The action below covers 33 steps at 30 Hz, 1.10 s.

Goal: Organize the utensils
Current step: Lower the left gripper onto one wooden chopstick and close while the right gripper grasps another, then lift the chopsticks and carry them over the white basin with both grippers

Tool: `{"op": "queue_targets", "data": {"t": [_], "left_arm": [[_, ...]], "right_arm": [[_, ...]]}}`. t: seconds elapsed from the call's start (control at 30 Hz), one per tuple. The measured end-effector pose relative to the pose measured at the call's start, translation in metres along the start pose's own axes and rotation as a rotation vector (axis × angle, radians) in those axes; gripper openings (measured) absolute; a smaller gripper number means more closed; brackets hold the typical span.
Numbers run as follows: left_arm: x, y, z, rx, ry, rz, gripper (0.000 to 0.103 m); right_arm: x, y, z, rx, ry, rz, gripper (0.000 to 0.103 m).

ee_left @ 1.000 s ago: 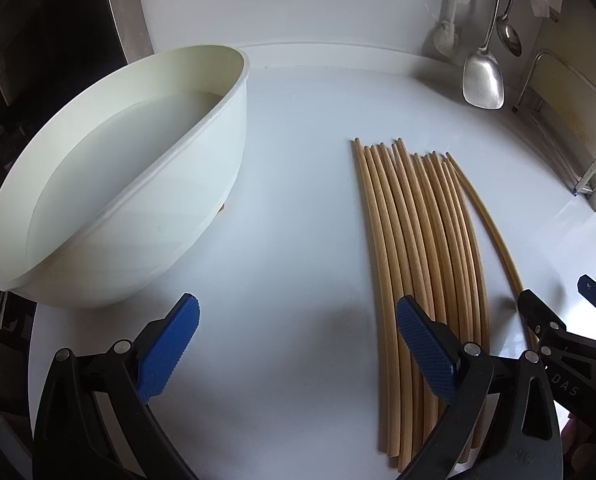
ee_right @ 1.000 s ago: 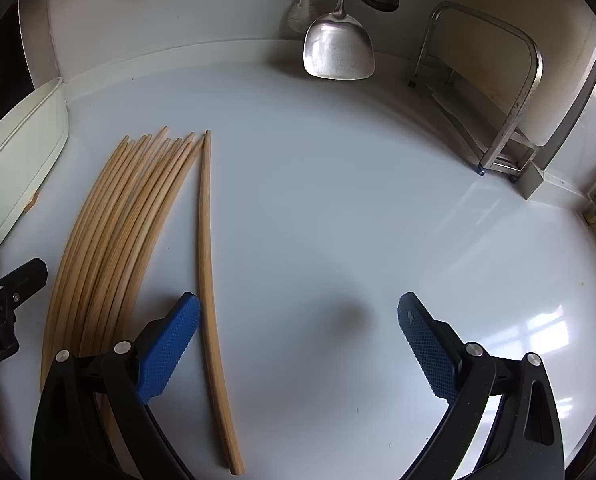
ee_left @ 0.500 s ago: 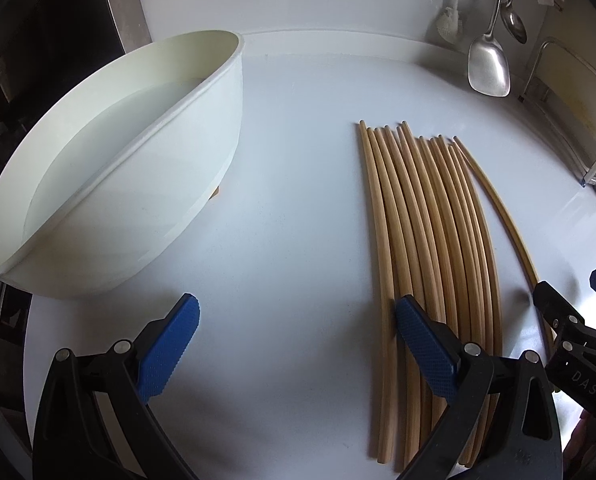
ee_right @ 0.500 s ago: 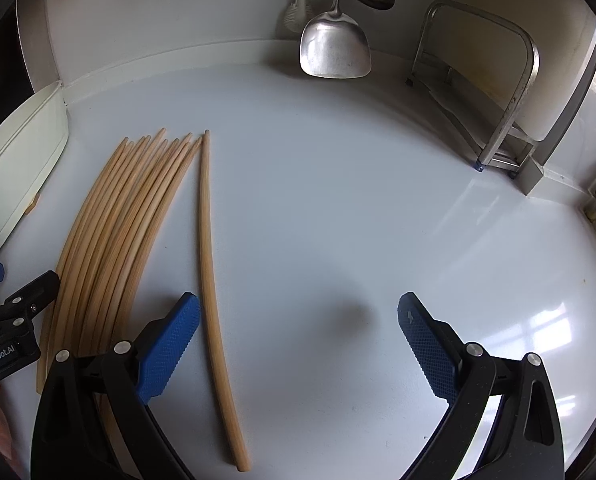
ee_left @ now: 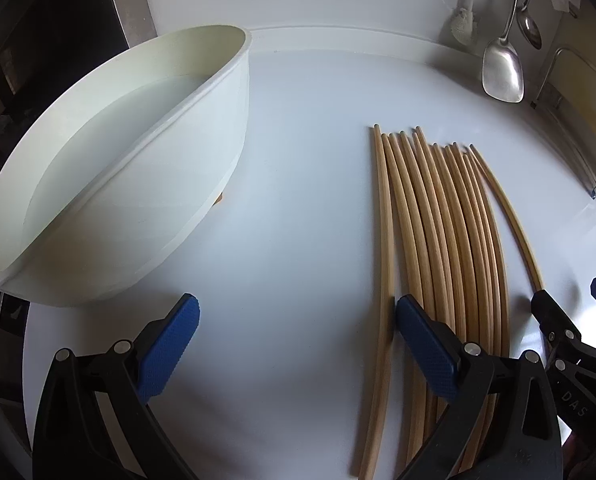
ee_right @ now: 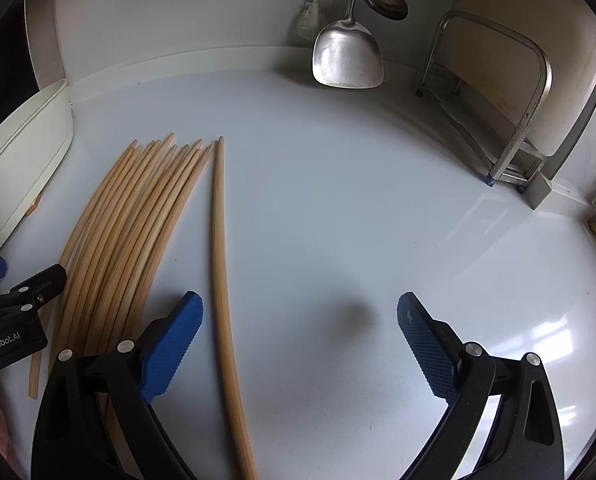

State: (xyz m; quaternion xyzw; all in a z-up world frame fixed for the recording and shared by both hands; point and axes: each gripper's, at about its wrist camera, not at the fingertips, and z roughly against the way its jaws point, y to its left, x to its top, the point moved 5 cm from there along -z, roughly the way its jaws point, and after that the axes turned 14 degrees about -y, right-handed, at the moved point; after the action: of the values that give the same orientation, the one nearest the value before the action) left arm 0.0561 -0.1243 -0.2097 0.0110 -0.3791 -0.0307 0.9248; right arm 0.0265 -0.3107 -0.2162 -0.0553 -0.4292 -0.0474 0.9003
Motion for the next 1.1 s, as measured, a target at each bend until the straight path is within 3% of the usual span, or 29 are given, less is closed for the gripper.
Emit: {"op": "queue_targets", "data": {"t": [0.03, 0.2, 0.33, 0.4, 0.47, 0.53, 0.83, 1.1], "left_arm": [[0.001, -0.001, 0.000, -0.003, -0.001, -0.001, 0.096], [0.003, -0.014, 0.003, -0.073, -0.012, -0.013, 0.069], [0.004, -0.019, 0.008, -0.096, -0.022, -0.033, 0.042], [0.004, -0.022, 0.010, -0.109, -0.022, -0.042, 0.025], [0.004, -0.024, 0.011, -0.119, -0.014, -0.047, 0.008], [0.003, -0.025, 0.012, -0.120, -0.012, -0.053, 0.008], [0.005, -0.025, 0.022, -0.183, 0.033, -0.039, 0.007], [0.043, -0.019, 0.062, -0.248, -0.004, -0.049, 0.007]], "right_arm": [[0.000, 0.001, -0.001, 0.009, -0.002, 0.002, 0.092], [0.003, 0.010, 0.001, 0.077, -0.010, 0.017, 0.072], [0.006, 0.017, 0.003, 0.133, 0.002, 0.017, 0.054], [0.007, 0.022, 0.005, 0.149, 0.003, 0.040, 0.042], [0.009, 0.028, 0.006, 0.155, 0.005, 0.061, 0.021], [0.009, 0.033, 0.007, 0.154, 0.006, 0.082, 0.006], [0.012, 0.025, 0.009, 0.163, 0.045, -0.014, 0.006], [0.048, 0.024, 0.045, 0.150, 0.020, -0.067, 0.006]]}}
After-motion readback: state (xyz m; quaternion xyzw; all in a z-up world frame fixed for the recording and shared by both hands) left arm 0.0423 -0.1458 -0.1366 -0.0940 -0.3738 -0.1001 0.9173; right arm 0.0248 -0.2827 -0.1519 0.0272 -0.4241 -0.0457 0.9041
